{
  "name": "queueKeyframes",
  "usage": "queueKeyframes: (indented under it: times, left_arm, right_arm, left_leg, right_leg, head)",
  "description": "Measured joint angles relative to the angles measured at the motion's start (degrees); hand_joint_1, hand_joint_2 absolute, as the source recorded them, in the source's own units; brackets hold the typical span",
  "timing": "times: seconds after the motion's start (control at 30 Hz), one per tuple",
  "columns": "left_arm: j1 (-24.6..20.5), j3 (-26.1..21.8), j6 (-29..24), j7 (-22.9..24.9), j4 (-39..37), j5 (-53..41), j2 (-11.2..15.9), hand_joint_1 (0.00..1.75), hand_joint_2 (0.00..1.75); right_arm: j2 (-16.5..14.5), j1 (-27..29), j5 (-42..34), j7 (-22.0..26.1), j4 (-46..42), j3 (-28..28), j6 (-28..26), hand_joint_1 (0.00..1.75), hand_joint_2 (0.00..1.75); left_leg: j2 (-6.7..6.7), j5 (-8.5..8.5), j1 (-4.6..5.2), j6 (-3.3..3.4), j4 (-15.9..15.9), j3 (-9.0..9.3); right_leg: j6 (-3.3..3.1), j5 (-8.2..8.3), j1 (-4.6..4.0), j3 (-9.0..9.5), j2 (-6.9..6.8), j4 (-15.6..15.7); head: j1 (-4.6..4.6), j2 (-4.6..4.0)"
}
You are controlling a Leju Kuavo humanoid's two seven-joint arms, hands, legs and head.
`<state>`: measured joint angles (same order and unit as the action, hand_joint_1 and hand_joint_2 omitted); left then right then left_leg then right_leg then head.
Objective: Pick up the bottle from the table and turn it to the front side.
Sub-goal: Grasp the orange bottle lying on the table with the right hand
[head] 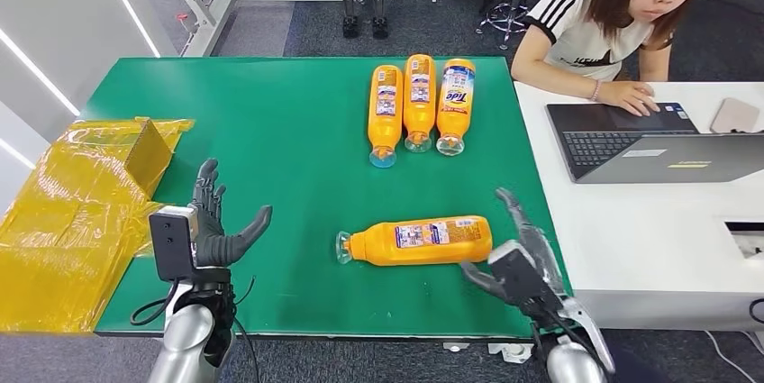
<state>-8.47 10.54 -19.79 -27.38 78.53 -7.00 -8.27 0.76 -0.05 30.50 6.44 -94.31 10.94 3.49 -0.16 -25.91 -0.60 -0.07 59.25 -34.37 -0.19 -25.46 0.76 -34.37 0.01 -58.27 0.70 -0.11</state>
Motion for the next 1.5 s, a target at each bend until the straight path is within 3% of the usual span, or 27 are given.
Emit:
queueKeyframes:
  times: [0.17,0.5,0.7,1.0,1.23,1.37,1.5]
  left_arm:
    - [-1.5,0.1,0.1,-0.2,-1.3,0.4,0.0,0.00,1.75]
    - [-4.8,0.5,0.5,-0.2,-4.0,1.5,0.1,0.00,1.75]
    - [-7.3,1.2,3.7,1.2,-6.4,4.4,0.0,0.00,1.75]
    - [-8.7,2.6,7.1,3.2,-8.0,7.2,-0.1,0.00,1.75]
    - [-8.5,3.0,7.4,3.8,-8.1,8.8,0.0,0.00,1.75]
    - [-6.9,3.0,7.0,3.6,-7.9,8.9,0.0,0.00,1.75]
    - [-5.4,3.0,6.8,3.4,-7.1,8.9,0.3,0.00,1.75]
  right_arm:
    - [4.5,-10.9,1.6,-2.0,10.5,7.3,5.1,0.00,1.75]
    - [7.8,-26.8,0.7,-5.0,25.0,18.7,11.6,0.00,1.75]
    - [10.1,-30.4,-2.8,-8.2,28.7,24.1,16.7,0.00,1.75]
    - [14.3,-31.0,-6.5,-10.9,30.5,28.7,20.2,0.00,1.75]
    - [14.7,-32.6,-5.2,-11.2,33.1,31.4,20.0,0.00,1.75]
    - [14.4,-33.8,-3.5,-10.0,35.3,32.9,19.1,1.71,1.75]
    - [14.4,-34.6,-3.2,-8.4,36.4,33.8,19.0,1.67,1.75]
  left_leg:
    - [0.01,0.17,0.00,0.03,0.0,-0.01]
    - [-0.04,0.29,0.00,0.01,0.0,-0.04]
    - [-0.05,0.28,0.00,0.02,0.1,-0.07]
    - [-0.06,0.27,0.01,0.03,0.1,-0.10]
    - [-0.05,0.28,0.00,0.02,0.1,-0.09]
    - [-0.06,0.29,0.00,0.02,0.1,-0.09]
    - [-0.06,0.29,0.00,0.02,0.1,-0.09]
  right_leg:
    - [0.01,0.11,0.00,-0.02,0.00,0.0]
    - [-0.02,0.19,0.00,-0.07,-0.04,0.0]
    - [-0.01,0.19,0.00,-0.09,-0.06,0.0]
    - [0.00,0.20,0.00,-0.10,-0.06,0.0]
    - [0.00,0.21,0.00,-0.08,-0.05,0.0]
    - [0.00,0.21,0.00,-0.06,-0.06,0.0]
    - [0.01,0.22,0.00,-0.05,-0.06,0.0]
  head:
    - [0.00,0.00]
    - [0.00,0.00]
    - [0.00,0.00]
    - [-0.01,0.00]
    - [0.00,0.00]
    - [0.00,0.00]
    - [-0.01,0.00]
